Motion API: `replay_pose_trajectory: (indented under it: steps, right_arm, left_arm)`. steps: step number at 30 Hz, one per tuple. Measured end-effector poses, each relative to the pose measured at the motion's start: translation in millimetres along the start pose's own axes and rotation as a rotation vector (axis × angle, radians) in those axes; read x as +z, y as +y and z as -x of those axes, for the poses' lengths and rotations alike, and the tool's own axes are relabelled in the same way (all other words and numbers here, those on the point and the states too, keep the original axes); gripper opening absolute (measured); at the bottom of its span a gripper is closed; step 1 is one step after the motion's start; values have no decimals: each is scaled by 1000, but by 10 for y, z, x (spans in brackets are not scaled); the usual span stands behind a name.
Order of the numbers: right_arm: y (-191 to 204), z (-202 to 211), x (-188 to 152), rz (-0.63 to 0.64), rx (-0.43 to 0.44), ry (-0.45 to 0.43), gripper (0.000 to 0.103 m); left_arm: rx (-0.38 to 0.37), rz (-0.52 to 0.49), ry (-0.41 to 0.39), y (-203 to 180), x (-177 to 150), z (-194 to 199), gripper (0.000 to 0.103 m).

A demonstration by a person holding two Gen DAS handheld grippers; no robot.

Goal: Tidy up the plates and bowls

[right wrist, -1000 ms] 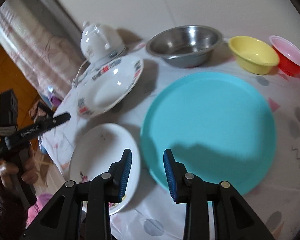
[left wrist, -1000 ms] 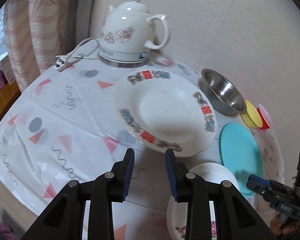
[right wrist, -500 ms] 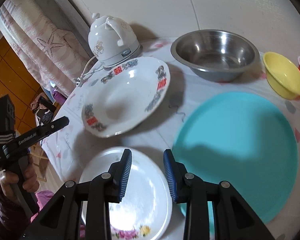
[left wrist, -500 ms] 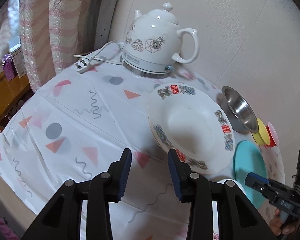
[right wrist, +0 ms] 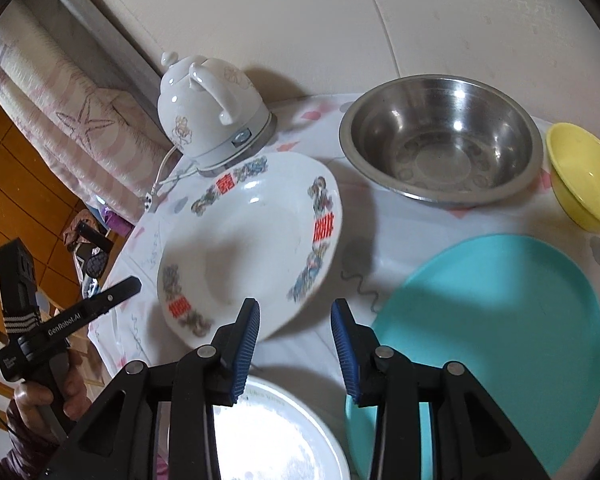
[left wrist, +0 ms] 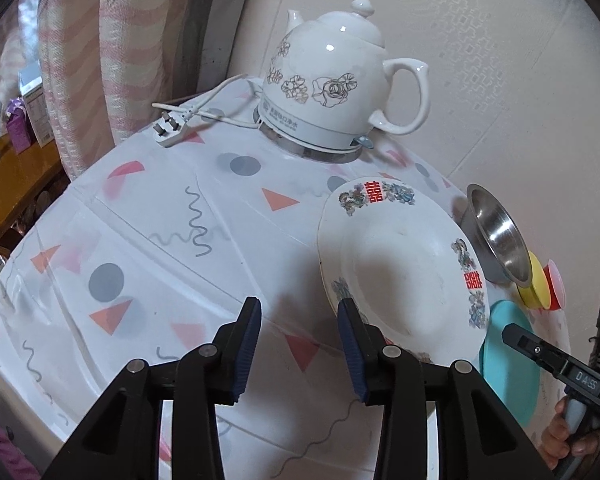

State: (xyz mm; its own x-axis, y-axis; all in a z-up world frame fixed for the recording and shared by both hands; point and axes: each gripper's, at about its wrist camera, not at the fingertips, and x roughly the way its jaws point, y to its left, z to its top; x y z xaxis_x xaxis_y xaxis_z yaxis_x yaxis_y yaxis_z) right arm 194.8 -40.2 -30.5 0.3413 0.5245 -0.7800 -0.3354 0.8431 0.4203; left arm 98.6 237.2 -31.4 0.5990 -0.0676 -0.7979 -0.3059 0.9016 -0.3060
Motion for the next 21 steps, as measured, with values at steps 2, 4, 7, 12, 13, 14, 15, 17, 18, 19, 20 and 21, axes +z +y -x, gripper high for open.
replay_pose_trajectory:
  steps: [2,4,7,12,13,14,15,17,18,19,20,21]
  right_arm:
    - [-20,-39,52,-8,-2,-3,38]
    - [-51,-67,100,-19,-5,-7,38]
    - [-106,-122,181,-40,-10,-11,38]
    - [-165,-258,293,-58,-19,-4,38]
    - [-173,-290,313,-61,-17,-2,38]
    - [-177,-318,325,-63,-17,0,38]
    - [-188,-336,336,-66,-16,1,38]
    - [-200,-373,358,-74,-8,3,38]
    - [-203,-392,373,-75,-2,4,38]
    - [-204,-399,375,-75,1,3,38]
    - [-208,-413,382,-76,5,5,38]
    - [-216,-436,392,-81,15,10,38]
  left_arm:
    - [-3,-2,-6,-1,32,-16,40]
    - [9,-10,-14,-9,77,-36,41]
    - [26,-21,-30,-11,159,-84,40]
    - [3,-19,-5,-36,300,-217,40]
    - [-16,-25,7,-55,328,-257,40]
    - [-16,-26,14,-72,347,-288,40]
    - [-16,-31,20,-84,371,-326,40]
    - [-23,-38,28,-105,410,-389,40]
    - [-36,-40,31,-113,429,-421,38]
    - [-47,-45,35,-121,441,-448,38]
    - [-54,-51,40,-133,451,-481,38]
    - [-61,-55,48,-146,464,-528,38]
